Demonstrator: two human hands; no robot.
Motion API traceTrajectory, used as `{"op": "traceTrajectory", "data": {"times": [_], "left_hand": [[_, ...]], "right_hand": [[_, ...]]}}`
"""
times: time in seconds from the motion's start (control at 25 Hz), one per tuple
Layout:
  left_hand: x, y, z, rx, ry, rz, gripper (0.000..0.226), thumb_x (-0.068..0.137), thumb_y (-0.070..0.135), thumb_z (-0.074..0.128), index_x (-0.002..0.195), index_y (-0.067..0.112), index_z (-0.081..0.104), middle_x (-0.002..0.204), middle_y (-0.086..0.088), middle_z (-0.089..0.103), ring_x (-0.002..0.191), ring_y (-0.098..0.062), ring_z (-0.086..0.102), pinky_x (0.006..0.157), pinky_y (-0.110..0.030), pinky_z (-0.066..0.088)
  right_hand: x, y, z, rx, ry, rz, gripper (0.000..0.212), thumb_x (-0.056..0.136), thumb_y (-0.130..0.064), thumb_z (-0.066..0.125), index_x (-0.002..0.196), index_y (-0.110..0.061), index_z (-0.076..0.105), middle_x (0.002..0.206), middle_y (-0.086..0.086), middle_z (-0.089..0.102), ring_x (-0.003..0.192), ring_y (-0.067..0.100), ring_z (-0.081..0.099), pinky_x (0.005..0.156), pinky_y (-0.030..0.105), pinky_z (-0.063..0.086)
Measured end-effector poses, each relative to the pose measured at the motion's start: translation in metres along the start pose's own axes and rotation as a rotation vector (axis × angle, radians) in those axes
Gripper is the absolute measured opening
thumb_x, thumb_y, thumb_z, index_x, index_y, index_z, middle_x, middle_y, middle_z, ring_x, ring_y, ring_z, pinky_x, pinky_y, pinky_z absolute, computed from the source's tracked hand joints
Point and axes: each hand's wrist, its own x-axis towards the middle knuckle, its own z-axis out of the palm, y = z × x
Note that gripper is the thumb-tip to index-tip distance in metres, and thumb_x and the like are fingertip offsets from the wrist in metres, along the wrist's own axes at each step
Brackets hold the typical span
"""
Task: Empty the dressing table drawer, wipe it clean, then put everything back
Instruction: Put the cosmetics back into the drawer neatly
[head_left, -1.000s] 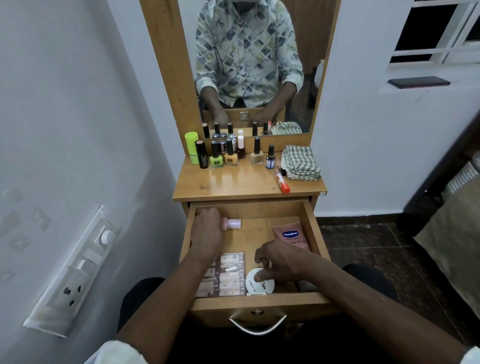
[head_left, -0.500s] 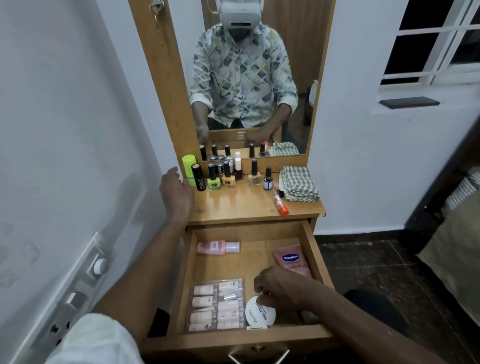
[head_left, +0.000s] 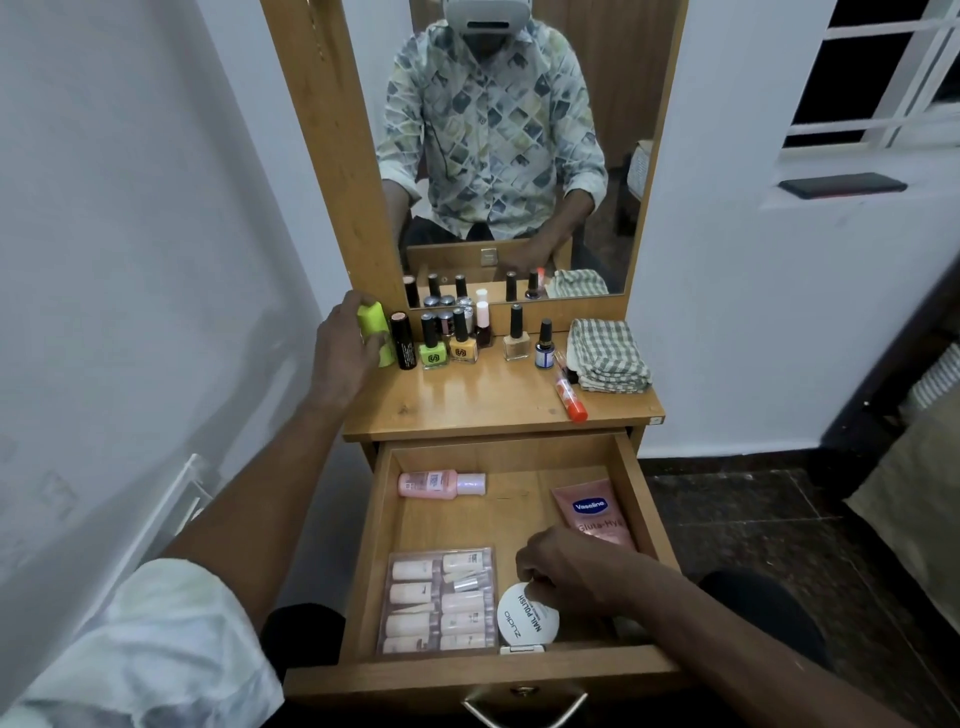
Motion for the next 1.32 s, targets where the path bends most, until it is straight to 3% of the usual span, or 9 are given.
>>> {"op": "traceTrajectory", "data": {"times": [0.24, 0.36, 0.52, 0.76, 0.88, 1.04, 1.16, 1.32], "left_hand": [[-0.019, 0.025, -0.024, -0.134, 0.141, -0.231, 0.047, 0.077, 0.012, 0.078, 0.12, 0.014, 0.059, 0.115, -0.011, 0.065, 0.102, -0.027, 0.062, 0.08, -0.029, 0.048], [-0.058, 0.043, -0.047, -0.117, -0.047, -0.227, 0.045, 0.069, 0.013, 0.085, 0.11, 0.014, 0.068, 0.106, -0.005, 0.069, 0.094, -0.021, 0.065, 0.078, -0.031, 0.051], [-0.108, 0.061, -0.064, -0.204, -0.375, -0.193, 0.042, 0.058, 0.016, 0.093, 0.092, 0.02, 0.067, 0.092, 0.003, 0.07, 0.083, -0.015, 0.066, 0.071, -0.034, 0.055], [-0.137, 0.052, -0.026, 0.157, -0.645, -0.107, 0.043, 0.062, 0.015, 0.089, 0.095, 0.017, 0.06, 0.101, 0.0, 0.062, 0.087, -0.017, 0.056, 0.055, -0.022, 0.036], [-0.142, 0.048, -0.017, 0.336, -0.641, -0.076, 0.042, 0.069, 0.012, 0.082, 0.103, 0.018, 0.058, 0.105, 0.001, 0.058, 0.089, -0.016, 0.052, 0.055, -0.021, 0.033], [-0.144, 0.055, -0.014, 0.671, -0.566, 0.153, 0.039, 0.081, 0.012, 0.068, 0.119, 0.021, 0.061, 0.121, -0.002, 0.061, 0.112, -0.022, 0.051, 0.08, -0.031, 0.038], [-0.142, 0.052, -0.011, 0.677, -0.532, 0.143, 0.041, 0.082, 0.008, 0.066, 0.122, 0.018, 0.061, 0.123, -0.005, 0.06, 0.113, -0.025, 0.052, 0.084, -0.032, 0.04], [-0.142, 0.04, -0.008, 0.561, -0.552, 0.029, 0.04, 0.075, 0.007, 0.074, 0.112, 0.013, 0.062, 0.117, -0.009, 0.063, 0.102, -0.025, 0.059, 0.077, -0.034, 0.05]], "right_hand": [[-0.001, -0.003, -0.005, -0.041, 0.014, 0.009, 0.018, 0.094, -0.022, 0.057, 0.107, -0.011, 0.064, 0.106, 0.008, 0.065, 0.088, 0.02, 0.061, 0.078, 0.034, 0.053], [-0.001, -0.003, -0.003, -0.03, 0.002, 0.005, 0.02, 0.094, -0.022, 0.058, 0.108, -0.011, 0.064, 0.106, 0.008, 0.065, 0.088, 0.02, 0.061, 0.078, 0.035, 0.055], [-0.003, -0.004, -0.003, -0.015, -0.025, 0.009, 0.026, 0.095, -0.022, 0.058, 0.116, -0.009, 0.063, 0.114, 0.009, 0.066, 0.096, 0.021, 0.063, 0.079, 0.031, 0.054], [-0.009, -0.006, -0.005, -0.001, -0.018, 0.01, 0.028, 0.095, -0.021, 0.058, 0.118, -0.006, 0.063, 0.117, 0.012, 0.067, 0.1, 0.022, 0.064, 0.083, 0.033, 0.056], [-0.009, -0.006, -0.006, 0.011, -0.021, 0.01, 0.028, 0.095, -0.021, 0.058, 0.118, -0.006, 0.063, 0.119, 0.012, 0.067, 0.101, 0.022, 0.065, 0.083, 0.032, 0.057], [-0.007, -0.005, -0.005, 0.007, -0.023, 0.014, 0.028, 0.095, -0.021, 0.059, 0.118, -0.006, 0.063, 0.118, 0.011, 0.066, 0.101, 0.022, 0.064, 0.082, 0.032, 0.057], [-0.006, -0.005, -0.004, 0.003, -0.016, 0.011, 0.027, 0.094, -0.02, 0.059, 0.117, -0.006, 0.063, 0.118, 0.011, 0.067, 0.1, 0.022, 0.065, 0.078, 0.029, 0.054], [-0.005, -0.004, -0.003, 0.031, -0.013, 0.011, 0.028, 0.094, -0.019, 0.059, 0.119, -0.007, 0.063, 0.119, 0.011, 0.067, 0.101, 0.02, 0.065, 0.076, 0.024, 0.053]]}}
